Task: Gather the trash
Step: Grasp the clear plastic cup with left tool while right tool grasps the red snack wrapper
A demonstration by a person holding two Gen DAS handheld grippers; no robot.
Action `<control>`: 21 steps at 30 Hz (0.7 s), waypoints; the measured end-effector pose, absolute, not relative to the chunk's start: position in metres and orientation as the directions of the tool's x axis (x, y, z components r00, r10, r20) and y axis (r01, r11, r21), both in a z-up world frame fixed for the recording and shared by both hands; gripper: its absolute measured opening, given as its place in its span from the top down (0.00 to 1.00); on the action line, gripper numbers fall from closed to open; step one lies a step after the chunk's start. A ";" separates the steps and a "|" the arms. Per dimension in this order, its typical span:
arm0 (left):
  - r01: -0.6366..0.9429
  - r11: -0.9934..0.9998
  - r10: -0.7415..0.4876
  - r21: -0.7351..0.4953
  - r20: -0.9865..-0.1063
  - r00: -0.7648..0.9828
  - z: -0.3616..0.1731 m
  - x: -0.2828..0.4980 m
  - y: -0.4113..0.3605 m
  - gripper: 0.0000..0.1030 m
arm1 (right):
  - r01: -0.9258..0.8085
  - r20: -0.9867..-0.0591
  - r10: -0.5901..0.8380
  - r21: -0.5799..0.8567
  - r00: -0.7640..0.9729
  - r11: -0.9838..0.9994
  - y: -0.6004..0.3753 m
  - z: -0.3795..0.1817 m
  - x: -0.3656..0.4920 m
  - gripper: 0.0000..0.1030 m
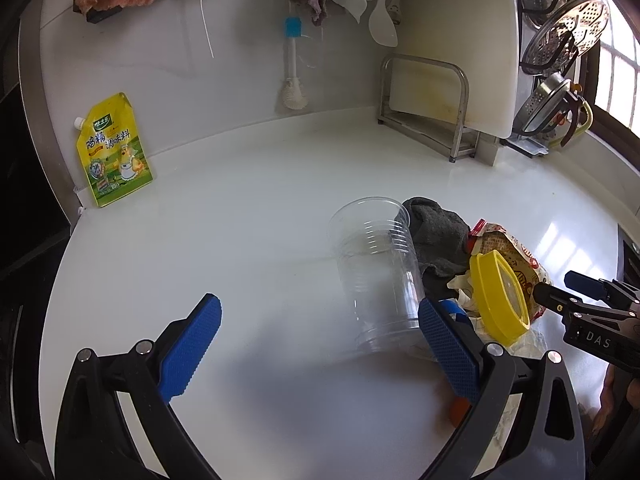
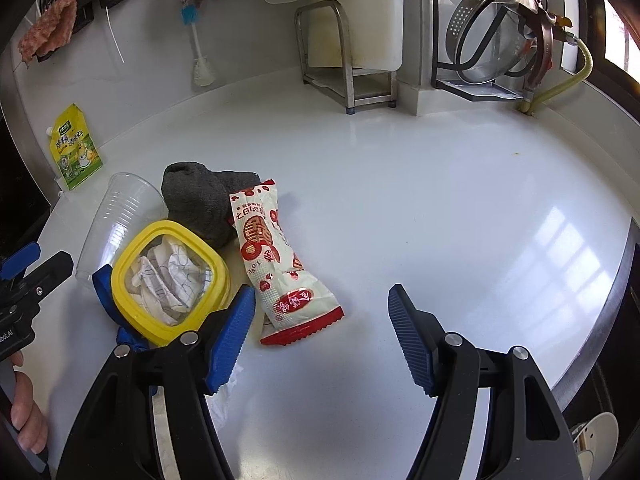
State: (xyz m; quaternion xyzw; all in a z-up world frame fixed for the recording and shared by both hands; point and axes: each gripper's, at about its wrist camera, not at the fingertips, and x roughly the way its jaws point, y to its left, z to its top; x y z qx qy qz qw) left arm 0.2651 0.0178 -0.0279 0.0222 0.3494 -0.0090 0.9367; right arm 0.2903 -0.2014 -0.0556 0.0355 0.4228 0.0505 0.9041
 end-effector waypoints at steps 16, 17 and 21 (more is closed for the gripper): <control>0.040 0.999 -0.026 0.004 -0.684 0.729 -0.033 0.278 0.012 0.06 | -0.160 -0.768 0.108 0.008 0.631 0.987 -0.181 -0.053 0.318 0.33; 0.038 0.999 -0.026 0.002 -0.687 0.726 -0.033 0.280 0.013 0.06 | -0.162 -0.773 0.109 0.009 0.625 0.987 -0.180 -0.055 0.321 0.33; 0.030 1.000 -0.019 0.003 -0.696 0.717 -0.036 0.284 0.015 0.06 | -0.174 -0.786 0.129 0.028 0.605 0.984 -0.178 -0.065 0.327 0.50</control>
